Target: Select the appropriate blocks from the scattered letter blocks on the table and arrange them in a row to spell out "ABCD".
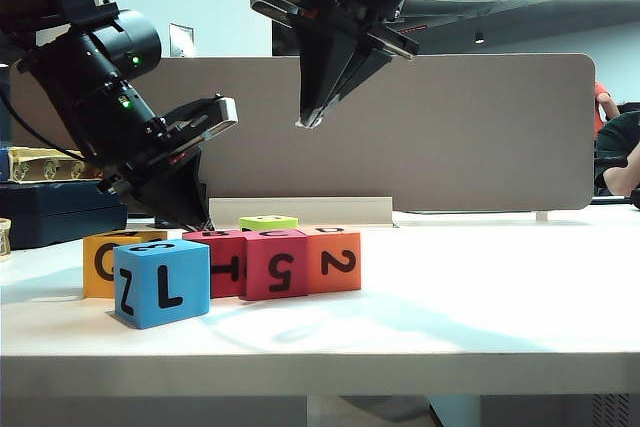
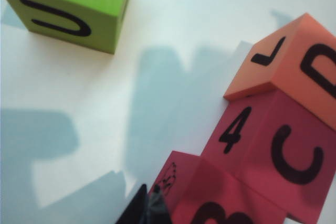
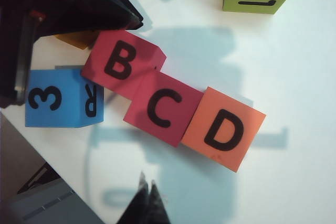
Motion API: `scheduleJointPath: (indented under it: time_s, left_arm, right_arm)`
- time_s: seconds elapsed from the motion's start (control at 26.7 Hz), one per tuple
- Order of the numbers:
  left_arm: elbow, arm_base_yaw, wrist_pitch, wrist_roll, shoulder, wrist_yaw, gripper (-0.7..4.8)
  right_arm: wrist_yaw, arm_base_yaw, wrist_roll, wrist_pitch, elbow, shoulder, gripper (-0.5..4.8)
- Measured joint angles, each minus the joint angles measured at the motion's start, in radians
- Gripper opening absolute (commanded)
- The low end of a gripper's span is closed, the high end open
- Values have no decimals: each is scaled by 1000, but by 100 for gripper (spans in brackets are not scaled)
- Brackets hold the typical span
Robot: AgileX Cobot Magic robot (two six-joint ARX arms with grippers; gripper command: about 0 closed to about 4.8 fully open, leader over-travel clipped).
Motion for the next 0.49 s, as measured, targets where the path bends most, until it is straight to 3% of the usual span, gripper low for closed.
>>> scheduleJointPath:
  time_s: [0.49]
  left_arm:
    - [1, -2, -24, 0, 0, -10, -6]
  right_arm:
    - [0, 0, 0, 0, 0, 0, -4]
